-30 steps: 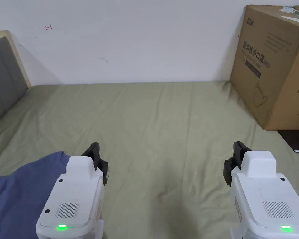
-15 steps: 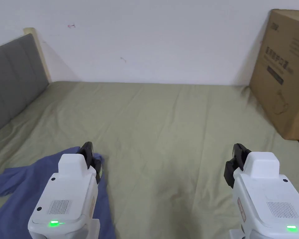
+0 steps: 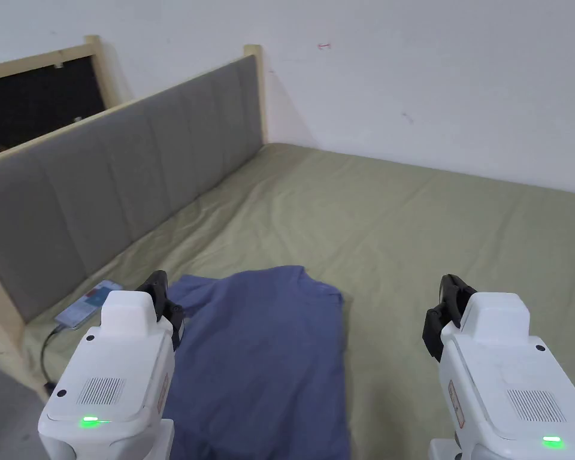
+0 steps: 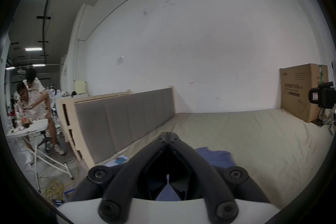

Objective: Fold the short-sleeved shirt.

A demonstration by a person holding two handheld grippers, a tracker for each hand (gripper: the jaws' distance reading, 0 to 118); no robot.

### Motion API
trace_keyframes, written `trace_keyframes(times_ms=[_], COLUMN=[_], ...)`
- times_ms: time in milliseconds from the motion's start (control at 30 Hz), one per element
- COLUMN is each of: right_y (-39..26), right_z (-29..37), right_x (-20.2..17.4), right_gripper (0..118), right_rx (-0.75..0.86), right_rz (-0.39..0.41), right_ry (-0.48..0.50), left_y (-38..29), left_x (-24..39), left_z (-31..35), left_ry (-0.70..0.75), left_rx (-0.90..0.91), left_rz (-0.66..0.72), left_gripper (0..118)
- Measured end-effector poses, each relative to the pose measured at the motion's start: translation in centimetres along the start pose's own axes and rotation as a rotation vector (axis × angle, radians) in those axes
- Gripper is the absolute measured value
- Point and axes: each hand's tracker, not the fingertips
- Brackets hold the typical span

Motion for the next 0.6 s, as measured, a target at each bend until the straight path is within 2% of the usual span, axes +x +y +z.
trace_keyframes(times_ms=[133,300,467,600], right_y=[0.1,0.2,0.4,-0.1], right_z=[-1.0,-1.5,-1.5,-2.2], right_x=[-3.3,-5.3,-5.7,-4.1], right_gripper=[0,0,0,0], right_rx=[-0.006,-0.013,-0.024,-0.034], right_rz=[-0.001,-0.005,0.007,0.016], right_ry=[0.063,0.109,0.119,0.097], left_y=[-0.7,-1.3,-2.0,-2.7], left_x=[-3.5,-5.7,-5.8,-4.5], left_z=[0.8,1.2,-0.8,-4.4], left_ry=[0.067,0.103,0.047,-0.027], left_rx=[-0.022,-0.048,-0.143,-0.268], left_rz=[0.007,0.015,0.049,0.077], left_gripper=[0,0,0,0])
